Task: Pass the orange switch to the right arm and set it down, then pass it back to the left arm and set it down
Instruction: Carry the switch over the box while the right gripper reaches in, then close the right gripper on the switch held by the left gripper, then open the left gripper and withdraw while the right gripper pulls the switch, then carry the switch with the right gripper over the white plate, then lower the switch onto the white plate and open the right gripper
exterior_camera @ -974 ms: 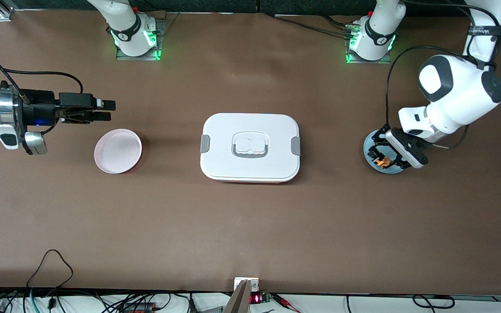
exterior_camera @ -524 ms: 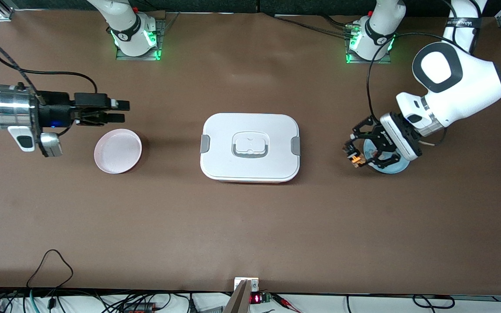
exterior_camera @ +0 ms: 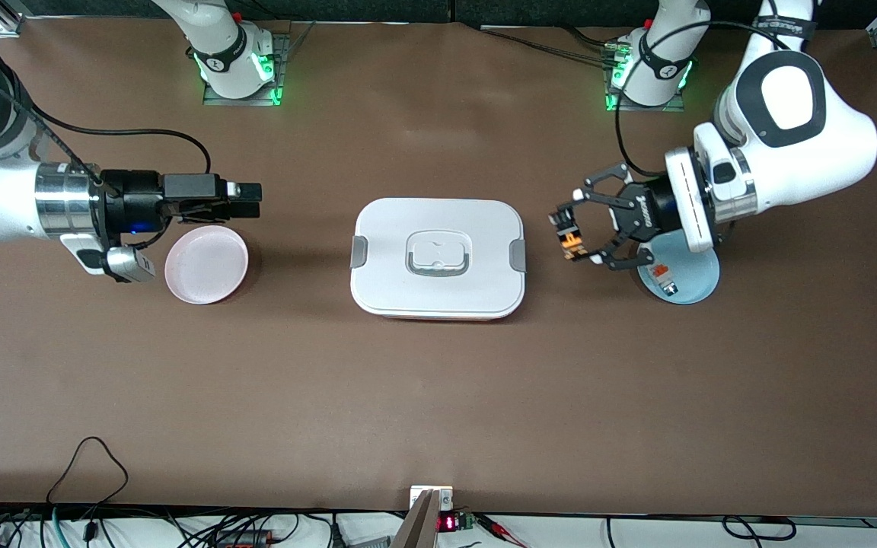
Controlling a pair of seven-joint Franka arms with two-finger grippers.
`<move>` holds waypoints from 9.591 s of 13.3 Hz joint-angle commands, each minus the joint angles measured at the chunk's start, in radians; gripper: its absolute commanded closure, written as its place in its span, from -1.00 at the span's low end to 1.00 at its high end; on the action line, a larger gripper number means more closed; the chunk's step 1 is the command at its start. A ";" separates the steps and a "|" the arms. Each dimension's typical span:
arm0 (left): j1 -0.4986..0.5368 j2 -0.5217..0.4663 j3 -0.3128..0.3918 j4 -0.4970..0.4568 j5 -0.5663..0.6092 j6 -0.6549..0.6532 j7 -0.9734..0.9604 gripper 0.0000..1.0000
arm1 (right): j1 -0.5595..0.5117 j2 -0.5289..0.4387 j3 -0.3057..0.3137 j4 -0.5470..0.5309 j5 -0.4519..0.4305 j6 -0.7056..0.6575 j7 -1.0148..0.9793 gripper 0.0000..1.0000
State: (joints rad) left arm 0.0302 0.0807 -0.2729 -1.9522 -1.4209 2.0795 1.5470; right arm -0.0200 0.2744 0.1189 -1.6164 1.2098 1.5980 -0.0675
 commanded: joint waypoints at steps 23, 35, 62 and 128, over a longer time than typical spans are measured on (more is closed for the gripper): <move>-0.087 0.065 -0.078 0.076 -0.429 -0.042 0.283 1.00 | 0.288 0.088 0.248 0.127 0.261 0.700 0.394 -1.00; -0.088 0.064 -0.080 0.076 -0.448 -0.042 0.282 1.00 | 0.338 0.120 0.248 0.144 0.263 0.752 0.397 -0.99; -0.081 0.050 -0.089 0.075 -0.449 -0.049 0.205 -0.98 | 0.336 0.120 0.242 0.162 0.254 0.746 0.357 0.52; -0.021 -0.139 0.202 0.335 1.473 -0.528 -1.767 -0.98 | -0.337 0.166 0.266 -0.565 -1.323 0.908 -1.172 0.50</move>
State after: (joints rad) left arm 0.0214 -0.1874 -0.0794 -1.7992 0.0206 1.6575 -0.1306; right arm -0.3489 0.4305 0.3792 -2.1464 -0.1051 2.4498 -1.2071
